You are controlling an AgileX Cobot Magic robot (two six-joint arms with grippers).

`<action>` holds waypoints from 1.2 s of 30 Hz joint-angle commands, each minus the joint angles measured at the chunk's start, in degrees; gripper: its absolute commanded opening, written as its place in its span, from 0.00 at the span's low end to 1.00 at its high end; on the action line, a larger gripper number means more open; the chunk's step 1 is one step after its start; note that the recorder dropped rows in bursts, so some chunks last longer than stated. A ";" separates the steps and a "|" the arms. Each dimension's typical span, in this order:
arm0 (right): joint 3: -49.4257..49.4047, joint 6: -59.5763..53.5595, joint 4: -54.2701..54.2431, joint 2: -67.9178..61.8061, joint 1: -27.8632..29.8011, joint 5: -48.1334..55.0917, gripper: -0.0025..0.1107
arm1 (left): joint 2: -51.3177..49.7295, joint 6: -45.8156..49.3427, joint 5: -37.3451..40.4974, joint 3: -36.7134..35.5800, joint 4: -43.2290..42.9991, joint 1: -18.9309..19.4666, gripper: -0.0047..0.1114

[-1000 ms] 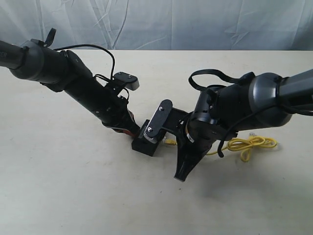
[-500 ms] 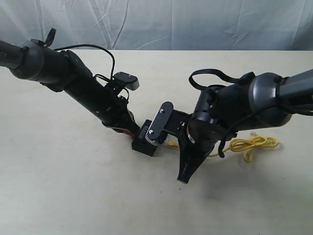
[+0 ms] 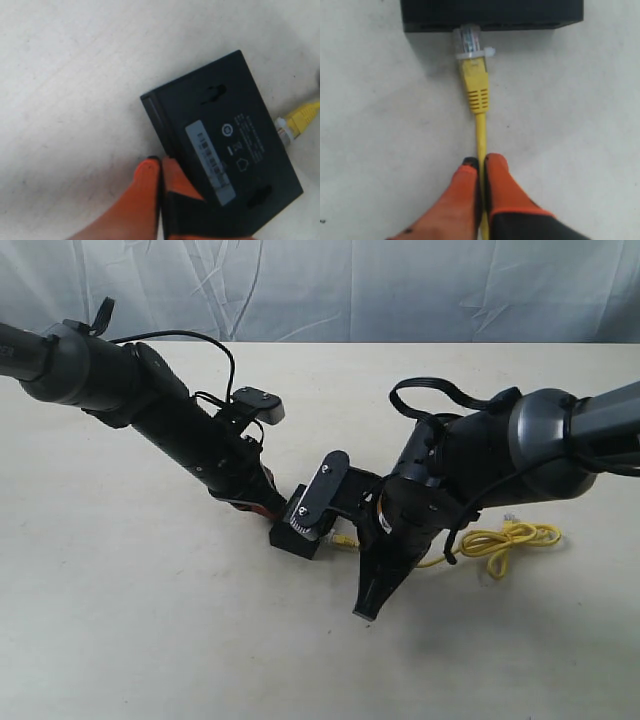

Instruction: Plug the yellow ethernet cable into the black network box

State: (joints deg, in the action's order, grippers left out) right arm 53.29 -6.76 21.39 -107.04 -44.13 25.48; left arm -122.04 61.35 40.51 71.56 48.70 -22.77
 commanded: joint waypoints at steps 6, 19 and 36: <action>0.18 -0.38 -1.97 0.47 -0.02 -1.90 0.01 | -1.59 -0.28 -3.02 -0.60 -3.80 -0.11 0.04; 0.18 -0.38 -8.21 0.47 -0.02 -3.07 0.01 | -1.59 -2.76 -0.47 -0.60 -1.51 -0.11 0.04; 0.18 2.27 -8.21 0.47 -0.02 -0.83 0.01 | -0.47 -6.75 -0.62 -0.60 -1.97 -0.11 0.04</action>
State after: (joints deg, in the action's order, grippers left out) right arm 53.29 -4.83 13.07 -107.04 -44.13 24.34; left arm -121.96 55.69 40.07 71.56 49.46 -22.77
